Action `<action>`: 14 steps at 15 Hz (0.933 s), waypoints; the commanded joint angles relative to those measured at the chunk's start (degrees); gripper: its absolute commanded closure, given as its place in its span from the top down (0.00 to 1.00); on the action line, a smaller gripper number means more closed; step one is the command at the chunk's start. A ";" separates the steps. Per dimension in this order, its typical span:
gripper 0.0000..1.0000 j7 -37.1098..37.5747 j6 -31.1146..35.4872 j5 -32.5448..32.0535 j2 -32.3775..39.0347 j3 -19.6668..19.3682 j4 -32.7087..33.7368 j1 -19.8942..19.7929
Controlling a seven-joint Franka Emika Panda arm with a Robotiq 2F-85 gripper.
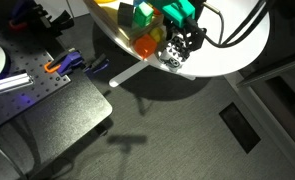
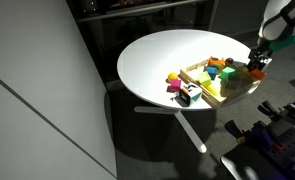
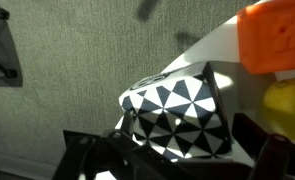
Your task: Pick up the black and white object and then place it on the tray
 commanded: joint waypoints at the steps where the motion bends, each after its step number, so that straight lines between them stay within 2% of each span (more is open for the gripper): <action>1: 1.00 3.07 2.58 -3.16 2.12 -3.47 1.48 2.87; 2: 0.82 3.74 3.28 -3.52 2.53 -4.24 1.45 3.59; 6: 0.47 4.73 4.89 -3.20 4.05 -6.38 1.91 5.74; 10: 0.21 4.81 3.49 -2.50 3.72 -6.98 2.24 6.48; 12: 0.19 4.51 2.65 -2.60 2.88 -7.27 2.19 6.64; 14: 0.09 4.41 1.21 -3.03 1.64 -7.90 2.27 7.13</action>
